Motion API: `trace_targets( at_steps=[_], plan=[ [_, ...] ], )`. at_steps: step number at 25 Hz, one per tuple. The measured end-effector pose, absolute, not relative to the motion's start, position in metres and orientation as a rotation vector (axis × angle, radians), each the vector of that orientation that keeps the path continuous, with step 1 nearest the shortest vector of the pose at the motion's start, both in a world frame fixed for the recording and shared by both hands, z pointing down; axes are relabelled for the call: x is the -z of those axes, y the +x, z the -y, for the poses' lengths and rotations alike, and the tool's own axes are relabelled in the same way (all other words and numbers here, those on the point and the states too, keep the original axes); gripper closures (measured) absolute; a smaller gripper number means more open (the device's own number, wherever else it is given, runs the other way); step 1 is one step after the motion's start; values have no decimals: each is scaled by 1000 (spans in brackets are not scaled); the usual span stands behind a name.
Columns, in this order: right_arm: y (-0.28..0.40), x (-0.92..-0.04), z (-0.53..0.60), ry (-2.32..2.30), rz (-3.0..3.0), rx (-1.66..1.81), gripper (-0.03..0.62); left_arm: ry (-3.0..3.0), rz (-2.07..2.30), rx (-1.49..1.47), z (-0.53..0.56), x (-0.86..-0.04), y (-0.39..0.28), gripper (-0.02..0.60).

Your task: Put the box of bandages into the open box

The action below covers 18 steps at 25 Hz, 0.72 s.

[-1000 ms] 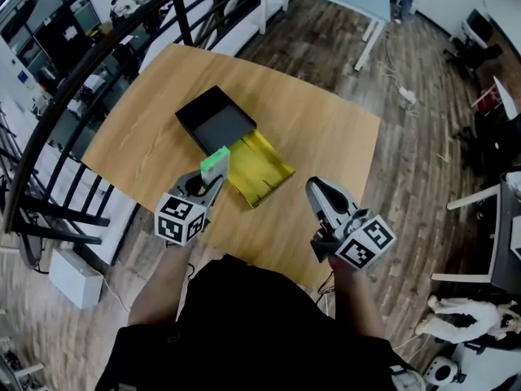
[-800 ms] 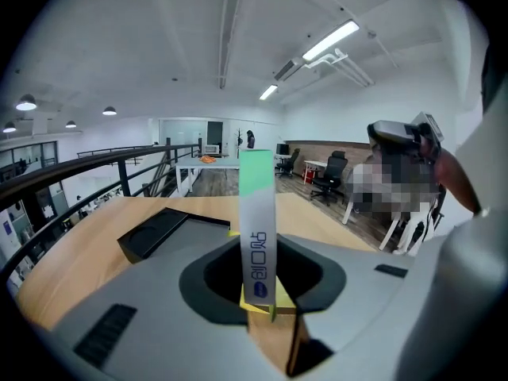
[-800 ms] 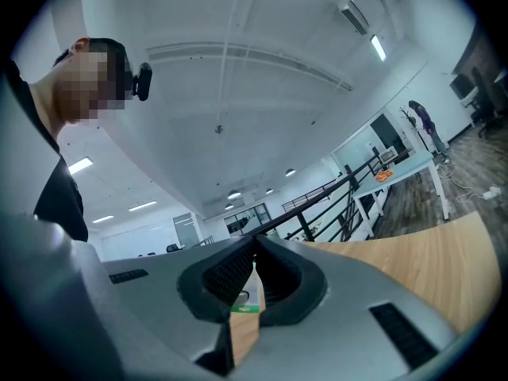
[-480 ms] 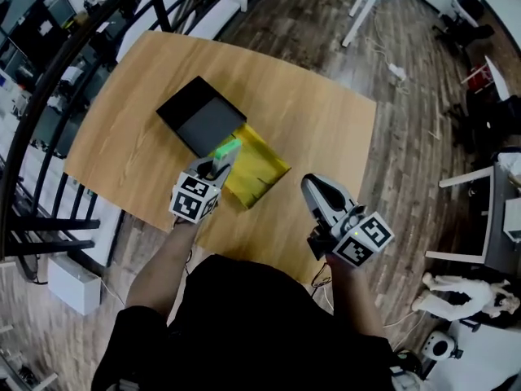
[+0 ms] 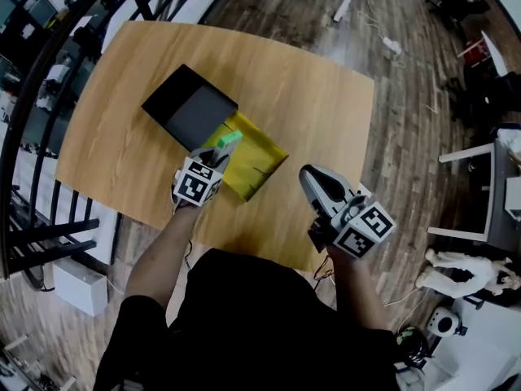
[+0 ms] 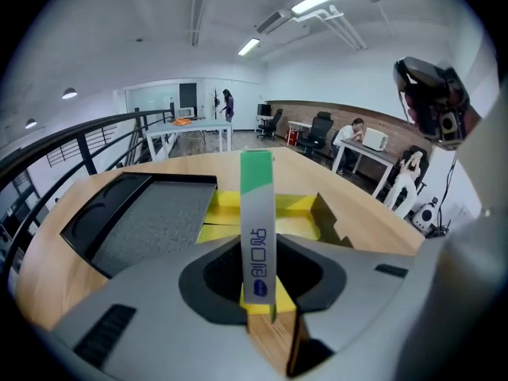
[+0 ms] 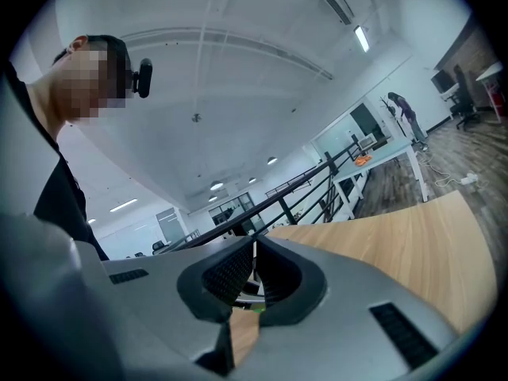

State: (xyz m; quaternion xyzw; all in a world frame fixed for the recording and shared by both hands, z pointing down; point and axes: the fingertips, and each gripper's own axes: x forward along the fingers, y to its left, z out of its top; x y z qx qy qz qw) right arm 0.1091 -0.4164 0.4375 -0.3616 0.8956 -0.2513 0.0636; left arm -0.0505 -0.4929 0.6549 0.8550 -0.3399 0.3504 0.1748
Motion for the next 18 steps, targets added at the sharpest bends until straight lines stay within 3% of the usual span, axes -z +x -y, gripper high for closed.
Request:
trace_targets(
  at_steps=[7, 18],
  plan=[
    [110, -441, 420, -1100, -2701, 769, 556, 2408, 929, -1204, 503, -684, -53, 479],
    [117, -437, 415, -1102, -2686, 769, 556, 2466, 813, -1198, 481, -681, -28, 420]
  ],
)
